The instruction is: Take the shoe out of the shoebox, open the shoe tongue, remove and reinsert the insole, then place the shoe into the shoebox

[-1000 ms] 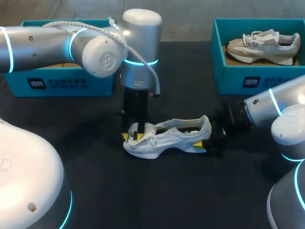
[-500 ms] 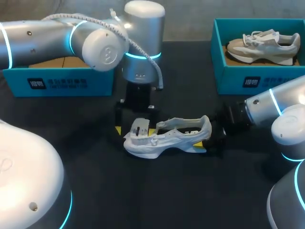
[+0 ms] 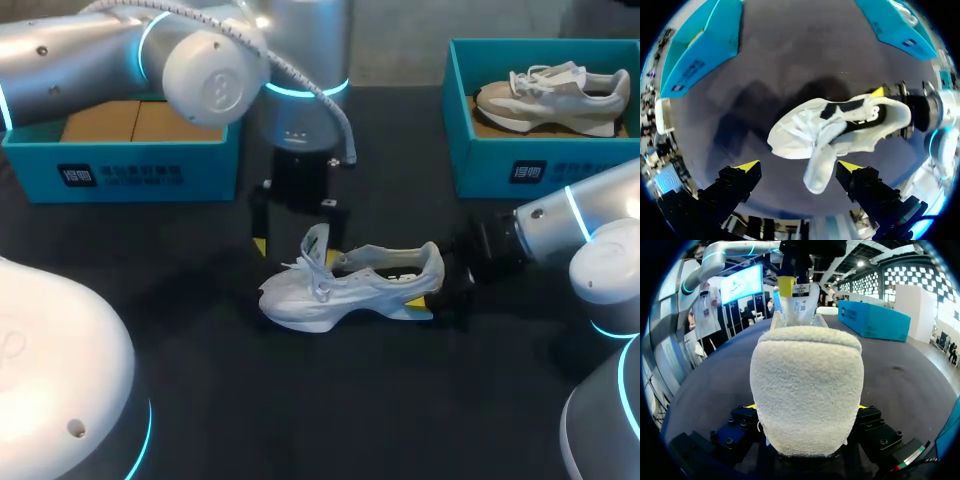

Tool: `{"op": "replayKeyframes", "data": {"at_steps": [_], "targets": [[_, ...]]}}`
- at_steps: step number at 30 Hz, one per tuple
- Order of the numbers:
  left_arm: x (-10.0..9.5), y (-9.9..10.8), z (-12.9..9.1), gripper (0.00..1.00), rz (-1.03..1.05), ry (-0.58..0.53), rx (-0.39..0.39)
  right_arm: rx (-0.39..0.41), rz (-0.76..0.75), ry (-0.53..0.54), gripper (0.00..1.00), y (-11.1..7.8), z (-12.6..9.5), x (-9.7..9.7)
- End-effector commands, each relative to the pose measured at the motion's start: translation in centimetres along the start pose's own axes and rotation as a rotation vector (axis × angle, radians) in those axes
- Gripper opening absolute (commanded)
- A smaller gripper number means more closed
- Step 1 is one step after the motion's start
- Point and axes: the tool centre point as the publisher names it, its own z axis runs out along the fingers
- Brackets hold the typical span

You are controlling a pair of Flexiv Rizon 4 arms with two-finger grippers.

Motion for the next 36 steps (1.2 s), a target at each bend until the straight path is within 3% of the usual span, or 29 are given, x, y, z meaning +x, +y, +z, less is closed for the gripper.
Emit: {"op": "replayKeyframes", "data": {"at_steps": [1,10,15,36], "targets": [[0.5,0.4,-1.7,1.0,0.095,-0.062,0.075,0.004,0.0,-0.001,0.0,0.0,0.2,0.0],[0.2,-0.4,-3.8,1.0,0.324,-0.055,0.084,0.004,0.0,-0.001,0.0,0.0,0.2,0.0],[0.5,-1.2,-4.5,1.0,0.573,-0.081,0.035,0.004,0.0,-0.001,0.0,0.0,0.2,0.0],[0.7,-1.1,-4.5,1.0,0.649,-0.102,0.024,0.004,0.0,-0.001,0.0,0.0,0.2,0.0]]}}
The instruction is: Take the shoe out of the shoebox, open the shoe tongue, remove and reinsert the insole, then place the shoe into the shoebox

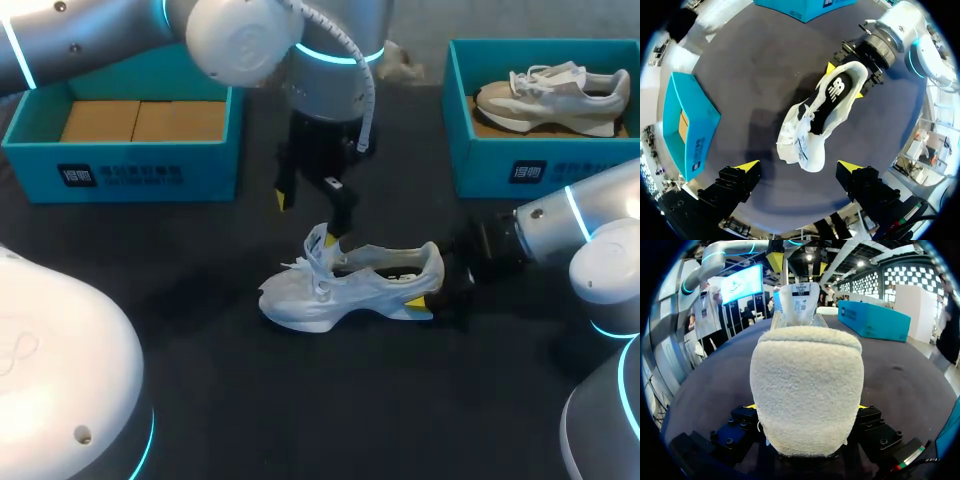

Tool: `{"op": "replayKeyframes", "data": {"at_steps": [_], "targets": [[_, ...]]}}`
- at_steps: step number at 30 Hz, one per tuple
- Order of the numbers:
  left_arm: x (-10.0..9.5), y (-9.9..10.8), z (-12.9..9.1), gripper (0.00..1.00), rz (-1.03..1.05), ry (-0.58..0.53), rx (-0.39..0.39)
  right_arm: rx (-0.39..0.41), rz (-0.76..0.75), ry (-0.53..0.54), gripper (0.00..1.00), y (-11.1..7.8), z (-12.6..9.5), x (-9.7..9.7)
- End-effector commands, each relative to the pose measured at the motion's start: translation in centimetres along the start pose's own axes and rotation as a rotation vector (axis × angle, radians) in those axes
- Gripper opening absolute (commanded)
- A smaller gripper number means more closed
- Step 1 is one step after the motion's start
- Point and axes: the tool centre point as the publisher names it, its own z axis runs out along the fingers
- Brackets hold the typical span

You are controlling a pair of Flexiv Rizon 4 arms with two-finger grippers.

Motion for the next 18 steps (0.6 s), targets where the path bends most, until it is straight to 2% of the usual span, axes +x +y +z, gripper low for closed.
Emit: {"op": "replayKeyframes", "data": {"at_steps": [1,9,11,18], "targets": [[0.2,-0.1,0.0,1.0,0.048,-0.012,-0.004,0.004,0.0,-0.001,0.0,0.0,0.2,0.0],[0.7,0.1,-0.3,1.0,0.244,-0.001,0.049,0.004,0.0,-0.001,0.0,0.0,0.2,0.0],[1.3,0.6,-0.5,1.0,0.297,0.011,0.053,0.004,0.0,-0.001,0.0,0.0,0.2,0.0],[2.6,0.0,-1.0,1.0,0.497,-0.022,0.036,0.004,0.0,-0.001,0.0,0.0,0.2,0.0]]}}
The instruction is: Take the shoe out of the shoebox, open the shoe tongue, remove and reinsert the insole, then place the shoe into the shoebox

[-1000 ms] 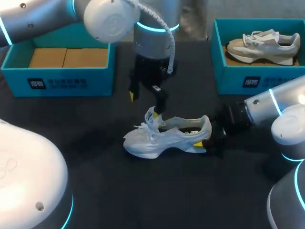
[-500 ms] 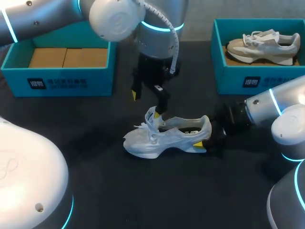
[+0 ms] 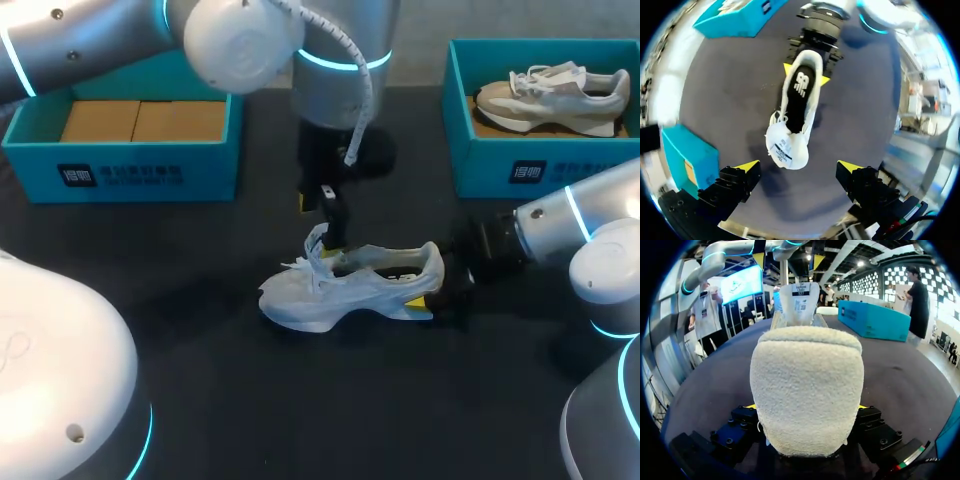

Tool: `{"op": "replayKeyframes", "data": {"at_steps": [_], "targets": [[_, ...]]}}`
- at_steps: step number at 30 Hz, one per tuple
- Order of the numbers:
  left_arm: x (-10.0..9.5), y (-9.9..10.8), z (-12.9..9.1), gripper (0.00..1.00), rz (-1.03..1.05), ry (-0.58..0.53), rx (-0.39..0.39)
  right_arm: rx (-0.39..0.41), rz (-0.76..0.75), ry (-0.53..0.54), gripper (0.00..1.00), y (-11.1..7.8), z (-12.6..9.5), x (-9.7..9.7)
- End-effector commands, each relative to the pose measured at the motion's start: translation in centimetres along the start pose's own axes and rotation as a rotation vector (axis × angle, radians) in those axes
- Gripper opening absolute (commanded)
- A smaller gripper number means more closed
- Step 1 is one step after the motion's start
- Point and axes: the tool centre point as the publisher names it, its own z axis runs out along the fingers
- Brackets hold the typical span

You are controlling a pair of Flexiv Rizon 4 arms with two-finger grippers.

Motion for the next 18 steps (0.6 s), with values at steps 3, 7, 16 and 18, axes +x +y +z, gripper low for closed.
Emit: {"op": "replayKeyframes", "data": {"at_steps": [3,7,16,18], "targets": [[1.3,-0.7,-0.3,1.0,0.234,0.007,0.013,0.004,0.0,-0.001,0.0,0.0,0.2,0.0],[1.8,-0.8,-0.3,1.0,0.378,-0.012,0.029,0.004,0.0,-0.001,0.0,0.0,0.2,0.0],[2.0,-1.2,-0.3,1.0,0.381,-0.019,0.05,0.004,0.0,-0.001,0.0,0.0,0.2,0.0],[2.0,-1.2,-0.3,1.0,0.381,-0.019,0.05,0.004,0.0,-0.001,0.0,0.0,0.2,0.0]]}}
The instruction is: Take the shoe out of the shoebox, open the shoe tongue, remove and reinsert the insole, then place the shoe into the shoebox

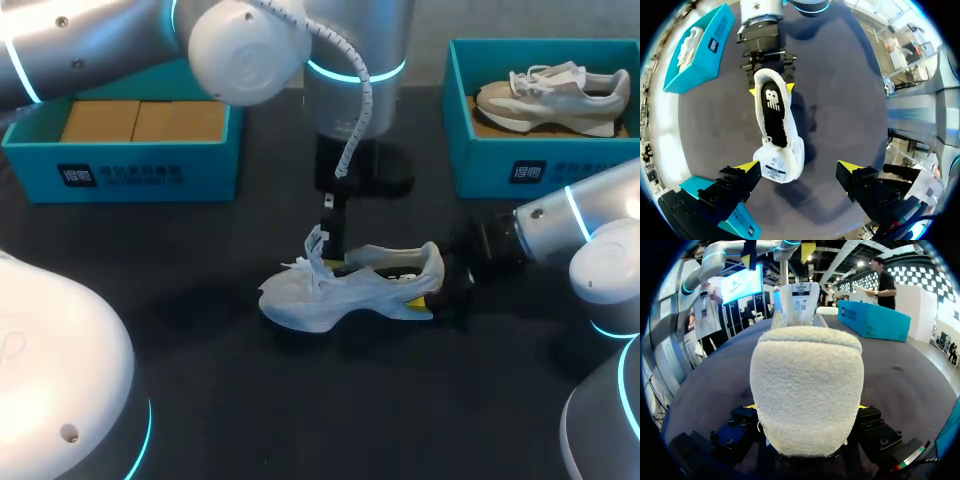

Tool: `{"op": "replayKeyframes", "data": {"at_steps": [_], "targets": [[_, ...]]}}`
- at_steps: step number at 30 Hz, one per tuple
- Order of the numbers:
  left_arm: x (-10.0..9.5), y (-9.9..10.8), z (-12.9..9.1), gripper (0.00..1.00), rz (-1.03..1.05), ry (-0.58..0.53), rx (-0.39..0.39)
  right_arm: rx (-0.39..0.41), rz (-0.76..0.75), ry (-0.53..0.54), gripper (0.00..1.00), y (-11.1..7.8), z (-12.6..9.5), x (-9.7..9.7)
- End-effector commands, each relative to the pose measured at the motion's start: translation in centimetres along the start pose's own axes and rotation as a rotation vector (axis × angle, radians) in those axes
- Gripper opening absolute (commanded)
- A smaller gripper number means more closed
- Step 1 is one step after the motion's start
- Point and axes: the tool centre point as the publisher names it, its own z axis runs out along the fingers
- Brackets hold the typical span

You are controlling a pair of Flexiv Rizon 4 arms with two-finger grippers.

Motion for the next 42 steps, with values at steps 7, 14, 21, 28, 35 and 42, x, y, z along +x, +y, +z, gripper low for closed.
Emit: {"op": "replayKeyframes", "data": {"at_steps": [7,14,21,28,35,42], "targets": [[0.1,0.2,0.1,1.0,0.003,-0.002,0.006,0.004,0.0,-0.001,0.0,0.0,0.2,0.0],[0.1,0.2,0.1,1.0,0.003,-0.002,0.006,0.004,0.0,-0.001,0.0,0.0,0.2,0.0],[0.0,0.6,0.0,1.0,0.02,-0.018,0.016,0.004,0.0,-0.001,0.0,0.0,0.2,0.0],[-0.6,0.3,0.3,0.55,0.102,-0.03,0.063,0.004,0.0,-0.001,0.0,0.0,0.2,0.0],[-1.6,-0.3,1.9,0.0,0.088,0.014,0.112,0.004,0.0,-0.001,0.0,0.0,0.2,0.0],[-1.6,-0.4,1.9,0.0,0.083,0.015,0.114,0.004,0.0,-0.001,0.0,0.0,0.2,0.0]]}}
